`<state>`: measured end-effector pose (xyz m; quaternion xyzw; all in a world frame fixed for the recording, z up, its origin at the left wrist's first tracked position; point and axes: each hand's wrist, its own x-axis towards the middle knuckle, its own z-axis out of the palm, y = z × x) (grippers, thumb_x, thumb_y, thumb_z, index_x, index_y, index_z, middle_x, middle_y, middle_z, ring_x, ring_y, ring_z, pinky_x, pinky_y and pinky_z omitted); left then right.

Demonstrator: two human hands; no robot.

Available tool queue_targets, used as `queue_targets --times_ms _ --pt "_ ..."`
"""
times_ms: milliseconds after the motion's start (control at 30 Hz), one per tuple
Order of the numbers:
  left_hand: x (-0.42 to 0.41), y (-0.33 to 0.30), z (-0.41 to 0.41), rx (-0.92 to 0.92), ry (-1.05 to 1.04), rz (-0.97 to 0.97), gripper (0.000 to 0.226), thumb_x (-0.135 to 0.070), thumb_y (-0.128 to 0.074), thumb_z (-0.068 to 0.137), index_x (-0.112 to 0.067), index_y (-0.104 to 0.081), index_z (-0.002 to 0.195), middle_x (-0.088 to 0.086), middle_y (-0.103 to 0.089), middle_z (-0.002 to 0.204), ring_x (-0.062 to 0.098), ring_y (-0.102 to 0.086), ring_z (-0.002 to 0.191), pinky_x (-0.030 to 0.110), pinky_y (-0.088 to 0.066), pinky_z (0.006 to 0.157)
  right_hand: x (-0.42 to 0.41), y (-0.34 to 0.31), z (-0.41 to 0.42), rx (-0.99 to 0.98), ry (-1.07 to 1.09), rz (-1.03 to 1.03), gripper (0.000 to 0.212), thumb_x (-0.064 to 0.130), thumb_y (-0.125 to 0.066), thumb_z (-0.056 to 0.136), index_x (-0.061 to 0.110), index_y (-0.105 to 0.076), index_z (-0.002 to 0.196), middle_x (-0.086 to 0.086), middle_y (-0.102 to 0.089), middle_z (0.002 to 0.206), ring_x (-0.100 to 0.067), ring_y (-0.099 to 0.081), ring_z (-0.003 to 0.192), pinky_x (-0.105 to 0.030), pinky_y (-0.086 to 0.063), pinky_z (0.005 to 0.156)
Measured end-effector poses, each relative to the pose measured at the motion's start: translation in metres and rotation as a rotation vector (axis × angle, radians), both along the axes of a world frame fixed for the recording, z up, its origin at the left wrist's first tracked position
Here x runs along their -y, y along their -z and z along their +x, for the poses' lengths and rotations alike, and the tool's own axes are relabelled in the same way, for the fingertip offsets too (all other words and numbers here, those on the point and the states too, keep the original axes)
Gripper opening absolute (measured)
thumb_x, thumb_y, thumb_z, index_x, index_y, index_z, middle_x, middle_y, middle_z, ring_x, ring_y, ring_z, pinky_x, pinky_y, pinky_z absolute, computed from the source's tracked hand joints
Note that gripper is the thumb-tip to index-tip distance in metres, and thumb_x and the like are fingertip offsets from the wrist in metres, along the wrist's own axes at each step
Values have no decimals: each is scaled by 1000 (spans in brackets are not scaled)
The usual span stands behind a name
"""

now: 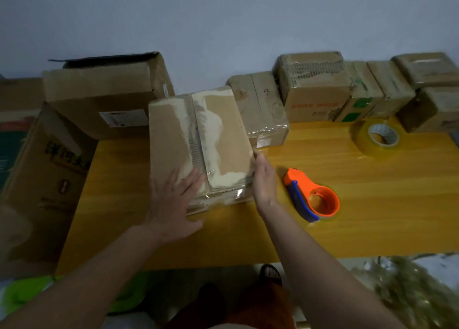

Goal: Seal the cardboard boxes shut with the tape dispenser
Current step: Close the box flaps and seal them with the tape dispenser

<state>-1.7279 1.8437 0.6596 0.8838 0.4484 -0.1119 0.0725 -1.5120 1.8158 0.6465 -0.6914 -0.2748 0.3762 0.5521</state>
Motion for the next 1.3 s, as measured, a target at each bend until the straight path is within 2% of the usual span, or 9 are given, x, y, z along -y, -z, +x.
queue_targets --times_ms 100,200,500,600,700,867,967,1133,1300 --pt "-1 1 -2 5 18 5 106 -73 -48 71 -48 31 137 -21 35 150 18 35 137 65 18 104 -10 14 -8 -237 206 33 59 42 -22 104 7 -67 117 -9 -71 110 -23 -63 109 -38 -47 99" --pt "-3 0 -3 -15 27 4 105 -69 -52 73 -49 27 140 -23 32 150 16 34 137 69 13 106 -18 20 -19 -173 473 45 61 48 -24 102 17 -75 91 1 -74 84 -20 -67 91 -33 -51 86" --pt "-5 -13 2 -1 -27 -135 101 -52 -61 77 -50 12 147 -26 30 150 17 24 143 71 -14 106 -39 31 -21 -560 848 209 75 40 -32 102 16 -65 39 6 -64 49 -14 -61 57 -29 -50 69" --pt "9 -17 1 4 -14 -163 98 -53 -58 80 -49 13 147 -25 30 151 17 27 143 69 -16 106 -26 42 -17 -688 798 20 60 45 -36 100 12 -71 65 2 -67 61 -20 -61 69 -28 -50 68" --pt "29 -20 -6 57 45 -160 95 -53 -58 81 -49 12 147 -24 29 152 17 24 144 65 -21 108 -8 50 -13 -454 608 -222 47 33 -35 103 -4 -63 105 -12 -64 101 -26 -56 92 -36 -45 84" --pt "53 -26 -21 184 353 -177 128 -48 -79 71 -47 28 141 -13 31 154 14 2 144 33 -37 103 7 30 1 -108 642 -139 42 19 -29 105 -6 -46 133 -20 -48 140 -30 -43 129 -31 -28 105" --pt "34 -23 -19 74 470 7 142 -59 -79 63 -38 40 136 -8 18 154 23 -4 144 41 -13 113 11 10 -17 -89 548 26 46 25 -29 104 10 -30 148 -5 -30 154 -17 -27 140 -21 -22 110" --pt "2 -6 -8 -92 424 44 140 -76 -65 63 -31 48 131 0 41 151 23 38 138 54 10 116 5 7 -36 -108 371 47 56 34 -25 105 18 -4 153 0 -5 161 -13 -8 147 -34 -11 120" --pt "5 7 -4 -43 313 40 136 -83 -57 61 -29 44 134 0 37 152 22 33 141 56 12 115 -14 14 -40 -452 263 147 60 50 -22 101 18 -19 152 -4 -27 156 -18 -28 143 -41 -23 118"
